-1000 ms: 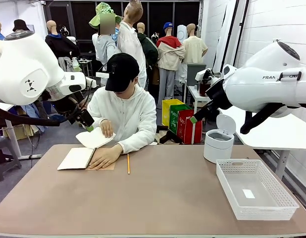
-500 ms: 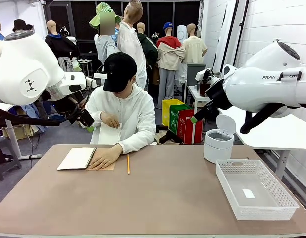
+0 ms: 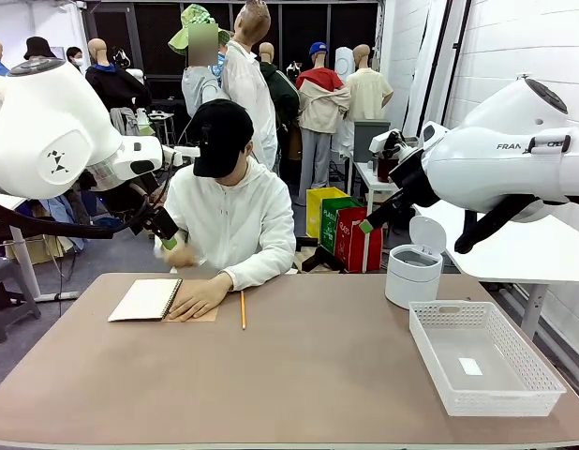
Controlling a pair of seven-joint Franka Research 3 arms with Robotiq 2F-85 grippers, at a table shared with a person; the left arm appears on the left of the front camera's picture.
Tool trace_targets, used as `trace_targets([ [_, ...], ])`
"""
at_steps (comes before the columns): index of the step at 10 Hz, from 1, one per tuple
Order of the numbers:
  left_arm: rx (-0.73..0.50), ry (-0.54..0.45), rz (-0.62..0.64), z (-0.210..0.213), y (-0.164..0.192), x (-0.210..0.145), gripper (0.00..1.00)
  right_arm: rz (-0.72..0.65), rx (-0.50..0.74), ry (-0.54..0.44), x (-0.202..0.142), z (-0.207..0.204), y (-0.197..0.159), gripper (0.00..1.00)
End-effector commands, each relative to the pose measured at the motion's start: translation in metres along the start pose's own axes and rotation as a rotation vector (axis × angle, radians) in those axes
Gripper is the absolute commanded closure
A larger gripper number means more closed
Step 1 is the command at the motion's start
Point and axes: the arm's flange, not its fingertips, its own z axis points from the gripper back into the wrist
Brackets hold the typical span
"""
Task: Sort the paper based on its condition.
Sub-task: If a person hands you a paper, place it in the Organizing basket , and if it's crumpled, put it in the Trash can.
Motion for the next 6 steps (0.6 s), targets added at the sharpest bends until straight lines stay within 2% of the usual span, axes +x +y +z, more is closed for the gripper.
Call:
trace_targets([
  [1,0.001,-0.005,0.001,0.0003,0.0007,0.0003,0.00,0.007,-0.002,0.009,0.0001,0.0010,-0.0005,0.00],
  [6,0.001,-0.005,0.001,0.0003,0.0007,0.0003,0.00,0.007,-0.002,0.009,0.0001,0.0010,-0.0005,0.00],
])
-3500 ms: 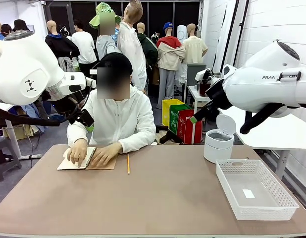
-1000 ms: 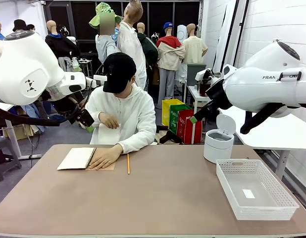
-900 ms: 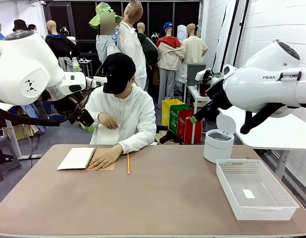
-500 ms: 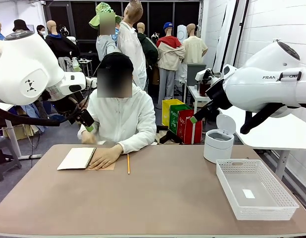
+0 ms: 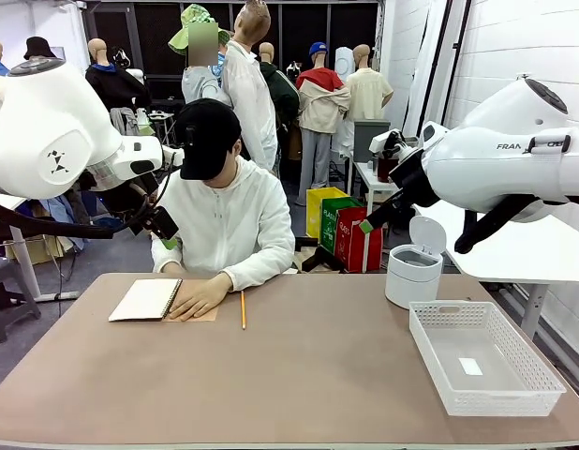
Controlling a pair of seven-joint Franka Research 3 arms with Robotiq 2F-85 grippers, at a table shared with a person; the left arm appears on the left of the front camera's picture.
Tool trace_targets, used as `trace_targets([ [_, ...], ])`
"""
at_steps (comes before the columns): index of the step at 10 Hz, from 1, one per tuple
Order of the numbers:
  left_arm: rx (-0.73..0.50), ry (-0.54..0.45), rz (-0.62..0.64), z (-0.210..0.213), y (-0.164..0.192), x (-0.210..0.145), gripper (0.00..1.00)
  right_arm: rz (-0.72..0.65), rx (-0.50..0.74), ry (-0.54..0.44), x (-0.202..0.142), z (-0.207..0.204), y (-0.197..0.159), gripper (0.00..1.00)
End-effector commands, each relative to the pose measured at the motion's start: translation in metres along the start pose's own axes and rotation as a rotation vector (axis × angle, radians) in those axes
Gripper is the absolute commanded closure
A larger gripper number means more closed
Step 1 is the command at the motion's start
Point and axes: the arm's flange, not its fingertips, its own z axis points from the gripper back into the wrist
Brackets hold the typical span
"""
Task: Sort the paper based on its condition.
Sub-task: If a person hands you a paper, place it in the Organizing basket , and if it's crumpled, put it in the Trash can.
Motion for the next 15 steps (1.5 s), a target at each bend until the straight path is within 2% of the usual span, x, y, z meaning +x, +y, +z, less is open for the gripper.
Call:
trace_targets([
  [1,0.001,-0.005,0.001,0.0003,0.0007,0.0003,0.00,0.007,-0.002,0.009,0.0001,0.0010,-0.0005,0.00],
  [15,0.001,-0.005,0.001,0.0003,0.0007,0.0003,0.00,0.007,-0.002,0.009,0.0001,0.0010,-0.0005,0.00],
])
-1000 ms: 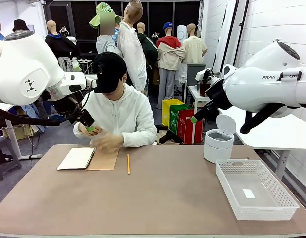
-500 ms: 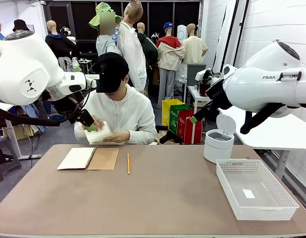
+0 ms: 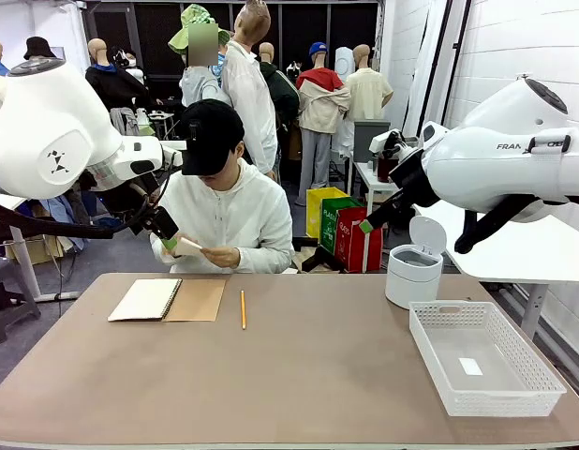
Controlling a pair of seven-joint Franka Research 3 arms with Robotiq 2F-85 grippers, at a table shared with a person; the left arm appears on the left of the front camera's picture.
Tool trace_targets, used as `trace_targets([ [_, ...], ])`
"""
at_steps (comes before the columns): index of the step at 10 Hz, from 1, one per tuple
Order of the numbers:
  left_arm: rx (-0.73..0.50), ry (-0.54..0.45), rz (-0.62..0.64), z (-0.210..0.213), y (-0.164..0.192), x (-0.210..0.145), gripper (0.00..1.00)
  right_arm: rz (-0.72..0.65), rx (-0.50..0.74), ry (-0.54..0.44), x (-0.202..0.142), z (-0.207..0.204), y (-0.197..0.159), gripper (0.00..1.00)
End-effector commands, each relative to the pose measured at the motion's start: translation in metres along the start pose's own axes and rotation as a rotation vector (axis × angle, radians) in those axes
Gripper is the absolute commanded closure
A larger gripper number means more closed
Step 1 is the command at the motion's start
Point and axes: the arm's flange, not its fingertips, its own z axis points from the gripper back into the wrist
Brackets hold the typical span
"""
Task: Sort the paper based on its condition.
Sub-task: If a person hands you a paper, place it in the Organizing basket , and if it's crumpled, put it in the Trash can.
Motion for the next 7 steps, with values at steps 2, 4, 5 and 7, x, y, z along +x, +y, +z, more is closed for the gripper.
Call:
trace_targets([
  [2,0.001,-0.006,0.001,0.0003,0.0007,0.0003,0.00,0.007,-0.002,0.009,0.0001,0.0010,-0.0005,0.00],
  [4,0.001,-0.006,0.001,0.0003,0.0007,0.0003,0.00,0.007,-0.002,0.009,0.0001,0.0010,-0.0005,0.00],
  [5,0.001,-0.006,0.001,0.0003,0.0007,0.0003,0.00,0.007,-0.002,0.009,0.0001,0.0010,-0.0005,0.00],
  [7,0.001,-0.006,0.001,0.0003,0.0007,0.0003,0.00,0.007,-0.002,0.009,0.0001,0.0010,-0.0005,0.00],
])
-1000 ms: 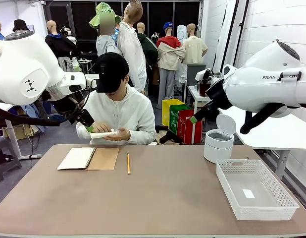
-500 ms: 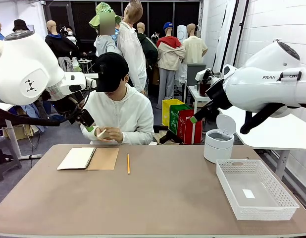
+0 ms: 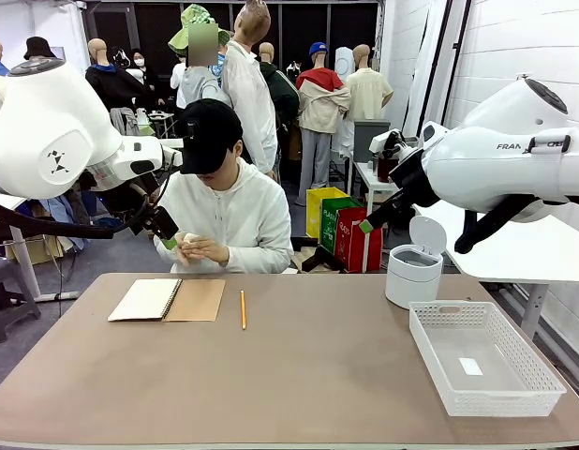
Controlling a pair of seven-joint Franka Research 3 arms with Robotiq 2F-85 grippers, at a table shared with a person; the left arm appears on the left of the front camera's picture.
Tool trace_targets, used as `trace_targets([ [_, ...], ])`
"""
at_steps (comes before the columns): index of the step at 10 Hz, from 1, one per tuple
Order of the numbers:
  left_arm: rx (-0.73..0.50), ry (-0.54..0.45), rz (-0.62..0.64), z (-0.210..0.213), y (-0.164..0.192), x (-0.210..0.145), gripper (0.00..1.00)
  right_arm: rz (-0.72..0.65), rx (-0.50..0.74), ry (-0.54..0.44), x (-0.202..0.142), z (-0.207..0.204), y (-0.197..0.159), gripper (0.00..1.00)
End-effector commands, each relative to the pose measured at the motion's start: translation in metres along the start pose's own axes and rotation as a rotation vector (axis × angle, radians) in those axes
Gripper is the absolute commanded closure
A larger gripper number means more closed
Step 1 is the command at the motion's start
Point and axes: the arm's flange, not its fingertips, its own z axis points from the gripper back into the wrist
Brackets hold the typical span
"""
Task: Sort the paper based on its condition.
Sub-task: If a person hands you a paper, place it in the Organizing basket , and if it's crumpled, put it in the Trash can.
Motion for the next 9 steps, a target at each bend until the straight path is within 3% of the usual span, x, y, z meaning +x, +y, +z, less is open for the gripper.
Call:
trace_targets([
  [1,0.001,-0.005,0.001,0.0003,0.0007,0.0003,0.00,0.007,-0.002,0.009,0.0001,0.0010,-0.0005,0.00],
  [9,0.001,-0.005,0.001,0.0003,0.0007,0.0003,0.00,0.007,-0.002,0.009,0.0001,0.0010,-0.0005,0.00],
])
